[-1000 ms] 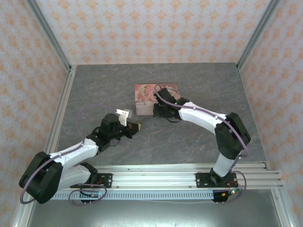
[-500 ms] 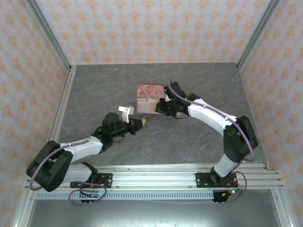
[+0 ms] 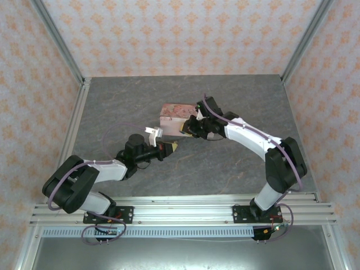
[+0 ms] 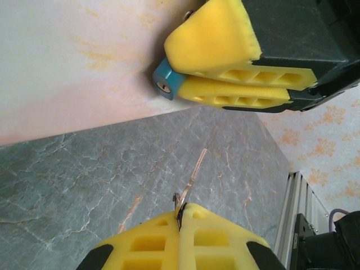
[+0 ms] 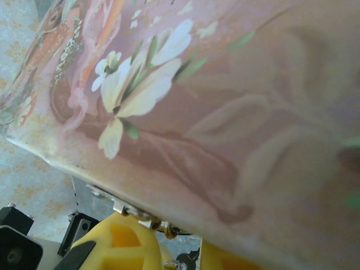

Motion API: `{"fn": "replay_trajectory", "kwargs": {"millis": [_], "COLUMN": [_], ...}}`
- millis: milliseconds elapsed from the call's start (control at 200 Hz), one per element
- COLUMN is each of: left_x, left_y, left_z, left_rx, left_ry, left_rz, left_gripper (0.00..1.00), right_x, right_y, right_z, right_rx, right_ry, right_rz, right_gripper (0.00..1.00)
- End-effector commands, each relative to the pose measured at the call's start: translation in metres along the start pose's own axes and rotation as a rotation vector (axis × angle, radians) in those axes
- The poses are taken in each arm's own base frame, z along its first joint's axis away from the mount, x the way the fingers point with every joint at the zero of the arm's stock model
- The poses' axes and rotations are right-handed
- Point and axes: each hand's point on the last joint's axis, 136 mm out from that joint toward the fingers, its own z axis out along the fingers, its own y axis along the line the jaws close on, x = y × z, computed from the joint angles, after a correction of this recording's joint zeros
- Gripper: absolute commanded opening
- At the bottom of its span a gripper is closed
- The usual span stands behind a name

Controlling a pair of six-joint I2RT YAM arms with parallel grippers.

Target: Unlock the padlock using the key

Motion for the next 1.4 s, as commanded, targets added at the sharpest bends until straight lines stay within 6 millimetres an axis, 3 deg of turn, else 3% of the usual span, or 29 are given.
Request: {"fn": "replay_trajectory", "kwargs": {"millis": [0, 285, 671, 916, 1396], "left_x": [-0.016, -0.012, -0.033, -0.032, -0.041], "left_y": [-0.014, -0.007, 0.002, 0.012, 0.006], "left_z": [0.002, 0.0, 0.006, 0.009, 0.011], "left_rx": [0.052, 0.018, -0.009, -0.017, -0.013], "left_ry": [-0.041, -0.029, -0.07, -0.075, -0.077], "left_rz": [0.049, 0.134, 0.152, 0.133, 0.193], "left_gripper": [0.0, 0.0, 0.0, 0.0, 0.0], "right_x": [-0.009, -0.005, -0.003, -0.004, -0.003], "right_y": [0.036, 0.039, 0.042, 0.044, 0.045], "right_z": [-0.021, -0.02, -0.022, -0.024, -0.023], "right_rx": [-0.145, -0.174, -0.187, -0.195, -0.197], "right_ry": [-0.039, -0.001, 0.014, 0.015, 0.02], "right_rz": [-0.036, -0.022, -0.018, -0.015, -0.002], "right_gripper": [0.0, 0.0, 0.0, 0.0, 0.0]}}
